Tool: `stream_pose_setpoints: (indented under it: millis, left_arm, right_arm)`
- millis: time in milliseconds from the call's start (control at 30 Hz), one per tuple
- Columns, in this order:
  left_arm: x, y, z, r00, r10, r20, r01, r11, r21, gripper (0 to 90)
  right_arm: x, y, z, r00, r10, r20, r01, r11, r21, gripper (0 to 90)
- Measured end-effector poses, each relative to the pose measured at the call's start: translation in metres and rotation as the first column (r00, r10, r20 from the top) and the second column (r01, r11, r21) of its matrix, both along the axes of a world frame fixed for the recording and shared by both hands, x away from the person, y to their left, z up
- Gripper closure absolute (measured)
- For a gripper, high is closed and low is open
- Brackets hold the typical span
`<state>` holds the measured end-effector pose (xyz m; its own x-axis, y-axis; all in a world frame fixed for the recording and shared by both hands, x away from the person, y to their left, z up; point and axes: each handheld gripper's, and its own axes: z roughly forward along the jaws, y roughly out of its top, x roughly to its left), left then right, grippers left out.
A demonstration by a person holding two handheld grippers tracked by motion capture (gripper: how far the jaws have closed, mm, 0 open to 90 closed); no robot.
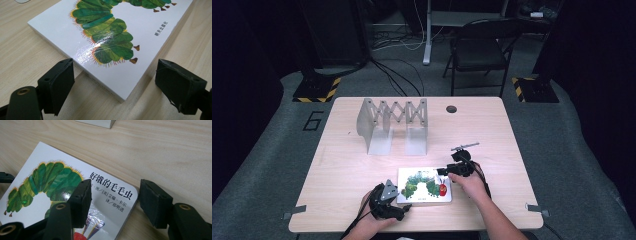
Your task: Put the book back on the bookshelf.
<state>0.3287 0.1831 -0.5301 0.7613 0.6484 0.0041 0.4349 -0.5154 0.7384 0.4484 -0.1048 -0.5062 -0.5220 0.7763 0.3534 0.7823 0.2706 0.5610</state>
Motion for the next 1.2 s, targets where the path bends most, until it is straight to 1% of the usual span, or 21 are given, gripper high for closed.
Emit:
stream_pose_setpoints:
  millis: [33, 133, 167, 233, 267, 300, 467, 633, 667, 700, 800, 833, 867, 933, 1067, 1200]
  left_arm:
    - [0.0000, -0.0003, -0.0001, 1.0000, 0.003, 0.003, -0.003, 1.0000, 0.002, 15.2]
    - [0.0000, -0.0006, 0.0000, 1.0000, 0.005, 0.003, -0.005, 1.0000, 0.004, 15.0]
    - [0.0000, -0.0007, 0.0001, 1.0000, 0.005, 0.002, -0.005, 1.0000, 0.005, 15.0]
    - [0.0000, -0.0008, 0.0000, 1.0000, 0.007, 0.003, -0.007, 1.0000, 0.004, 15.0]
    - [0.0002, -0.0005, 0.0003, 1.0000, 0.001, 0.000, -0.001, 1.0000, 0.006, 15.0]
    - [0.0003, -0.0004, 0.0006, 1.0000, -0.002, -0.004, 0.002, 1.0000, 0.007, 14.9]
    - [0.0000, -0.0012, 0.0006, 1.0000, 0.000, -0.006, 0.000, 1.0000, 0.009, 13.9]
    - [-0.0005, -0.0033, -0.0004, 0.9999, 0.014, -0.003, -0.014, 0.9999, 0.008, 11.3]
    - [-0.0005, -0.0033, -0.0004, 0.9999, 0.014, -0.003, -0.014, 0.9999, 0.008, 11.3]
    - [-0.0003, -0.0032, -0.0003, 0.9999, 0.012, -0.003, -0.012, 0.9999, 0.009, 11.2]
    - [-0.0003, -0.0033, -0.0003, 0.9999, 0.013, -0.004, -0.013, 0.9999, 0.010, 11.1]
    - [-0.0003, -0.0033, -0.0003, 0.9999, 0.013, -0.004, -0.013, 0.9999, 0.010, 11.1]
    - [-0.0002, -0.0033, -0.0003, 0.9999, 0.012, -0.003, -0.012, 0.9999, 0.011, 11.0]
    - [-0.0002, -0.0033, -0.0003, 0.9999, 0.012, -0.003, -0.012, 0.9999, 0.012, 10.9]
    - [-0.0001, -0.0033, -0.0004, 0.9999, 0.011, -0.003, -0.011, 0.9999, 0.011, 10.9]
    - [0.0000, -0.0033, -0.0002, 0.9999, 0.011, -0.005, -0.010, 0.9999, 0.013, 10.8]
  right_arm:
    - [-0.0001, -0.0009, 0.0002, 1.0000, -0.006, -0.003, 0.006, 1.000, 0.012, 43.5]
    - [-0.0001, -0.0017, 0.0008, 0.9999, -0.007, -0.008, 0.008, 1.000, 0.016, 43.5]
    - [-0.0008, -0.0017, 0.0015, 0.9998, -0.014, -0.017, 0.014, 1.000, 0.021, 43.5]
    - [-0.0008, -0.0028, 0.0013, 0.9998, -0.013, -0.016, 0.013, 1.000, 0.023, 43.6]
    - [-0.0009, -0.0026, 0.0010, 0.9997, -0.019, -0.014, 0.019, 0.999, 0.030, 43.6]
    - [-0.0011, -0.0027, 0.0018, 0.9995, -0.020, -0.023, 0.021, 0.999, 0.029, 43.7]
    - [-0.0019, -0.0033, 0.0033, 0.9995, -0.025, -0.019, 0.025, 0.999, 0.033, 44.0]
    - [-0.0036, -0.0042, 0.0079, 0.9994, -0.034, -0.010, 0.035, 0.998, 0.052, 44.5]
    - [-0.0036, -0.0042, 0.0079, 0.9994, -0.034, -0.010, 0.035, 0.998, 0.052, 44.5]
    - [-0.0042, -0.0038, 0.0087, 0.9994, -0.033, 0.000, 0.033, 0.998, 0.049, 44.5]
    - [-0.0049, -0.0029, 0.0094, 0.9995, -0.033, 0.003, 0.033, 0.999, 0.042, 44.5]
    - [-0.0051, -0.0023, 0.0093, 0.9994, -0.033, 0.010, 0.032, 0.999, 0.039, 44.5]
    - [-0.0045, -0.0027, 0.0089, 0.9996, -0.019, 0.023, 0.018, 0.999, 0.029, 44.5]
    - [-0.0055, -0.0014, 0.0094, 0.9996, -0.024, 0.017, 0.023, 0.999, 0.023, 44.5]
    - [-0.0053, -0.0008, 0.0088, 0.9996, -0.019, 0.022, 0.018, 1.000, 0.015, 44.5]
    - [-0.0050, -0.0004, 0.0088, 0.9996, -0.024, 0.012, 0.024, 1.000, 0.016, 44.5]
